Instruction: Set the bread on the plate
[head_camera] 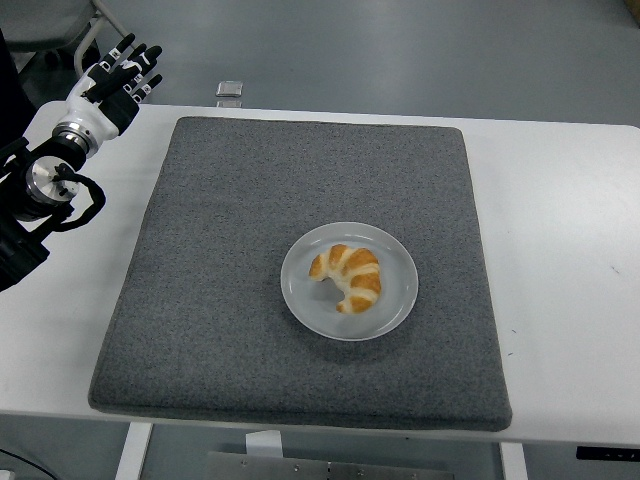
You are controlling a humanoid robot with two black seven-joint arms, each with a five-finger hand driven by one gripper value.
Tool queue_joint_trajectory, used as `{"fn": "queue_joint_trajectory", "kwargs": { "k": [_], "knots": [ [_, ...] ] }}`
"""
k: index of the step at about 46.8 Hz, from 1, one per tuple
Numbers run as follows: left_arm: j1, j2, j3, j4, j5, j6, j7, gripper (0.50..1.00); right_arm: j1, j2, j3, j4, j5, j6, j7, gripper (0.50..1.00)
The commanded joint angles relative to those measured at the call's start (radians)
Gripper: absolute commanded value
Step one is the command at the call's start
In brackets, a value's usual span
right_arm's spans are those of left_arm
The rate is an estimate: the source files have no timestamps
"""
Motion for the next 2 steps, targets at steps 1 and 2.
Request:
{"fn": "queue_joint_trajectory", "kwargs": {
  "k": [1,2],
  "knots": [
    [0.0,-0.001,-0.001,0.0,0.0,0.0,-0.001,0.999,0.001,0.0,0.0,0.0,-0.002,-0.001,-0.001,0.932],
    [0.0,-0.001,-0.001,0.0,0.0,0.0,-0.001,0.999,0.001,0.0,0.0,0.0,-0.003,-0.001,-0.003,0.93]
  ]
}}
